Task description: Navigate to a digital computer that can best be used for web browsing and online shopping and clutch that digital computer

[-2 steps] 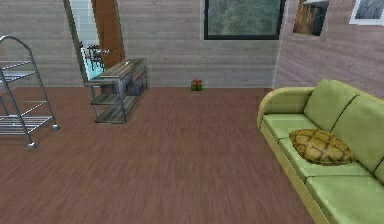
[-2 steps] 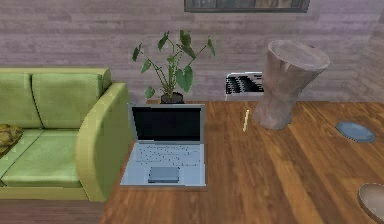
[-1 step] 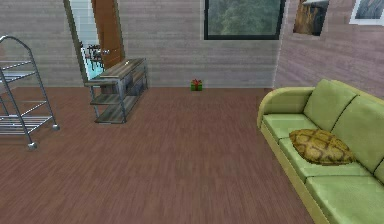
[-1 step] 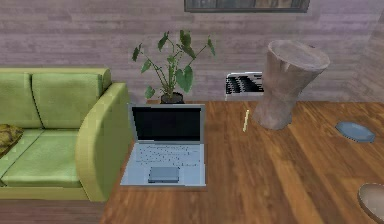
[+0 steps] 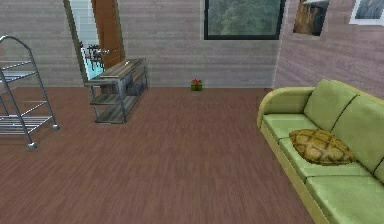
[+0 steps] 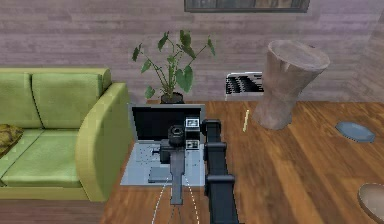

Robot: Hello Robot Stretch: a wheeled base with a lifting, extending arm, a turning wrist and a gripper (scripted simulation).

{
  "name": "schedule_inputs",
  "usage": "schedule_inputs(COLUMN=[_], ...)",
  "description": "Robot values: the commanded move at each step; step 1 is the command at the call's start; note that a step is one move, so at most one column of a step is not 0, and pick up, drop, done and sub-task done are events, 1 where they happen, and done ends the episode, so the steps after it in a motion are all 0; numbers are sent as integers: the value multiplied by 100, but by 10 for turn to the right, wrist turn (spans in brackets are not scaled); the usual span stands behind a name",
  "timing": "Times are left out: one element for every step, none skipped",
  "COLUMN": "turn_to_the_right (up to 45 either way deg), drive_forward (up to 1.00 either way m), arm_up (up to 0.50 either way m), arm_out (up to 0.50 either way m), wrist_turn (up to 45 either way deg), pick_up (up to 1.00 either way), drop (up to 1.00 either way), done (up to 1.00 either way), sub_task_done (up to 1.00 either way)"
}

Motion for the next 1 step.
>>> schedule_inputs(turn_to_the_right=[0], drive_forward=[0], arm_up=[0], arm_out=[0], wrist_turn=[450], pick_up=[0], drop=[0], done=[0], sub_task_done=[0])
